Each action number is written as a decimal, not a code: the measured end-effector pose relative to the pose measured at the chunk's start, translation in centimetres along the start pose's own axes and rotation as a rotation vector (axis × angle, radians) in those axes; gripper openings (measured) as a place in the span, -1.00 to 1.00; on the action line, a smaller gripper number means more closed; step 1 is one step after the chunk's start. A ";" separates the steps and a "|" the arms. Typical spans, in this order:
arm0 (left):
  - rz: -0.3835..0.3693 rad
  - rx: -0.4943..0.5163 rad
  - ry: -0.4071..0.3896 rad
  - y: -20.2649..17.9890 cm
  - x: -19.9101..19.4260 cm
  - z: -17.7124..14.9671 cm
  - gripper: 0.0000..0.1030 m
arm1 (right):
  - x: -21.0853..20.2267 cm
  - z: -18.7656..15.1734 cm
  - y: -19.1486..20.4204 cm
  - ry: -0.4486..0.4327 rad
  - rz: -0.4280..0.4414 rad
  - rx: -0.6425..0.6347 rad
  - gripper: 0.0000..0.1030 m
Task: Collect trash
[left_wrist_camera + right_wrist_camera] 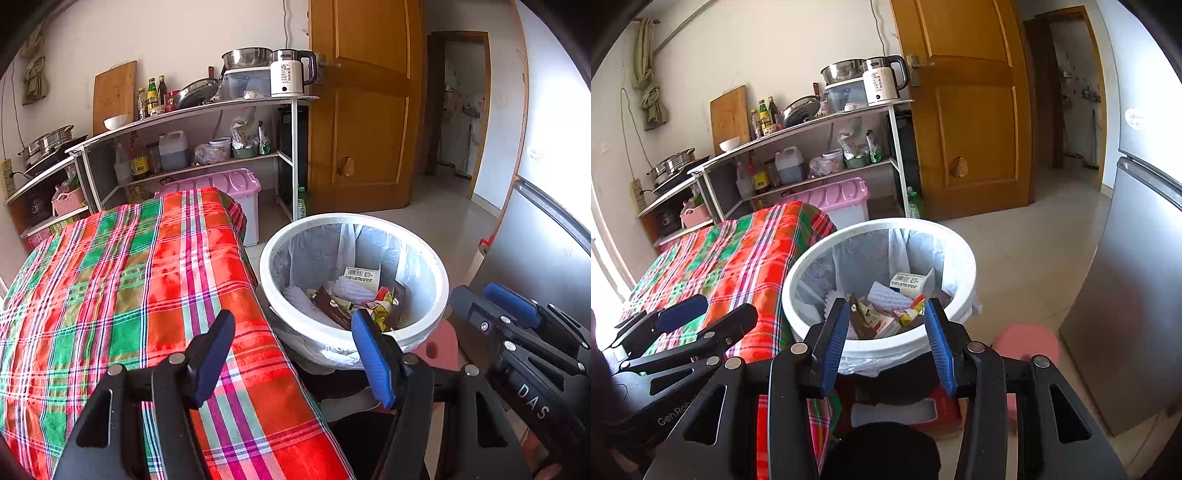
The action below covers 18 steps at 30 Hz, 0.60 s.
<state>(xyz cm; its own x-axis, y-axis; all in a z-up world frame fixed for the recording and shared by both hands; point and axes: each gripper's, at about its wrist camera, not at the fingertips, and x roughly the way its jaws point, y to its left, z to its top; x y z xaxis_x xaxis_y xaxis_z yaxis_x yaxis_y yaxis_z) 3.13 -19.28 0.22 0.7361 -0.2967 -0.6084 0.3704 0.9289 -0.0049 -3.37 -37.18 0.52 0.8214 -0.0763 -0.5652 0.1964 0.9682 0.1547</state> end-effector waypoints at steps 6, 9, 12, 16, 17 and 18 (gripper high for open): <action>-0.001 0.003 0.001 0.0 0.0 0.0 0.32 | 0.1 -0.1 -0.1 0.002 -0.001 0.005 -0.15; -0.001 0.005 0.001 0.0 0.0 0.0 0.32 | -0.1 -0.1 -0.1 0.000 -0.001 0.004 -0.15; -0.002 0.004 0.003 -0.1 0.0 0.0 0.32 | -0.1 0.0 -0.1 -0.001 0.000 0.003 -0.15; 0.000 0.004 0.003 -0.1 0.0 -0.1 0.32 | -0.1 0.0 -0.1 0.000 0.000 0.004 -0.15; 0.000 0.004 0.003 -0.1 0.0 -0.1 0.32 | -0.1 0.0 -0.1 0.000 -0.001 0.004 -0.15; 0.000 0.004 0.003 -0.1 0.0 0.0 0.32 | -0.1 0.0 -0.1 0.001 0.000 0.004 -0.15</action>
<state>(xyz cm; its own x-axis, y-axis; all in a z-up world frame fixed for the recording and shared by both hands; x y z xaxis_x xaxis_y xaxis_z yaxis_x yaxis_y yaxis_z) 3.09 -19.41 0.15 0.7346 -0.2958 -0.6107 0.3725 0.9280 -0.0015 -3.54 -37.29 0.55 0.8208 -0.0764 -0.5661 0.1985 0.9674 0.1574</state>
